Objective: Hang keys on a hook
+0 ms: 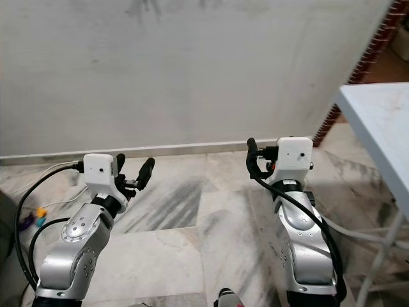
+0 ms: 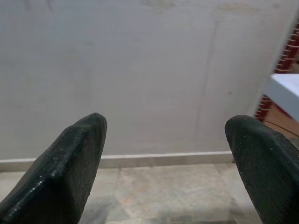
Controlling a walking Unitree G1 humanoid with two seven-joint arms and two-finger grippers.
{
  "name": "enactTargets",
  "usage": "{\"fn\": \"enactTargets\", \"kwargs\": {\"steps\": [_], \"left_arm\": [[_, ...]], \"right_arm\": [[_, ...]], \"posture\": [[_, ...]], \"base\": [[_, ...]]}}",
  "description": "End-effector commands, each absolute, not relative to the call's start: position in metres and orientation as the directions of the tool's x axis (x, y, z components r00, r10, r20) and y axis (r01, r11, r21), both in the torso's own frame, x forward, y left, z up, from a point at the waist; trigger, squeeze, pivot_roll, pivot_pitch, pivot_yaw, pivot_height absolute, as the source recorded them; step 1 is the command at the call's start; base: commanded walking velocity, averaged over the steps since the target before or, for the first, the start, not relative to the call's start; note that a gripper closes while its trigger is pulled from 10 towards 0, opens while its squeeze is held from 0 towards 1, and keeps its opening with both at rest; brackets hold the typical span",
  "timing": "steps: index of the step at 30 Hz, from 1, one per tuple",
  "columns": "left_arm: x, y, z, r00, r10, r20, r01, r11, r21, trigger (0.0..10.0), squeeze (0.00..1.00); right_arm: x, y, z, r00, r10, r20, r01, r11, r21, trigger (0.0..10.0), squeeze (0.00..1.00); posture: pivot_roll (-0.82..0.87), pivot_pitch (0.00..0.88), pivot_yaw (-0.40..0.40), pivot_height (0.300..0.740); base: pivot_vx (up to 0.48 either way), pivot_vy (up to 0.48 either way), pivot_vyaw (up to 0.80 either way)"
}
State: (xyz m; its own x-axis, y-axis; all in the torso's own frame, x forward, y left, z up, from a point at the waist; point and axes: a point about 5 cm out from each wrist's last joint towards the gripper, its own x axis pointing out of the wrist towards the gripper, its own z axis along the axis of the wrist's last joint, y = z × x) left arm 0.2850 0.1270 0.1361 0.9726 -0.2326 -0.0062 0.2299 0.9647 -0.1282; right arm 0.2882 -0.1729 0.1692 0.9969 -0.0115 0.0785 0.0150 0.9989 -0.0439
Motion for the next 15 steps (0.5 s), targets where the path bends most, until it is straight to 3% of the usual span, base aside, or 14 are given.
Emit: {"fn": "enactTargets", "kwargs": {"steps": [1,15], "left_arm": [[0.2855,0.1326,0.1357,0.973,-0.229,-0.008,0.226,0.964,-0.14,10.0,0.0],[0.2916,0.1354,0.1424,0.968,-0.248,0.023,0.248,0.954,-0.17,10.0,0.0]], "right_arm": [[0.2883,-0.1732,0.172,0.996,-0.02,0.09,0.024,0.999,-0.044,10.0,0.0],[0.2913,-0.1703,0.1752,0.995,-0.018,0.102,0.022,0.999,-0.042,10.0,0.0]], "posture": [[-0.08,0.167,0.043,0.74],[-0.08,0.167,0.043,0.74]], "base": [[0.0,0.0,-0.75],[0.0,0.0,-0.75]]}}
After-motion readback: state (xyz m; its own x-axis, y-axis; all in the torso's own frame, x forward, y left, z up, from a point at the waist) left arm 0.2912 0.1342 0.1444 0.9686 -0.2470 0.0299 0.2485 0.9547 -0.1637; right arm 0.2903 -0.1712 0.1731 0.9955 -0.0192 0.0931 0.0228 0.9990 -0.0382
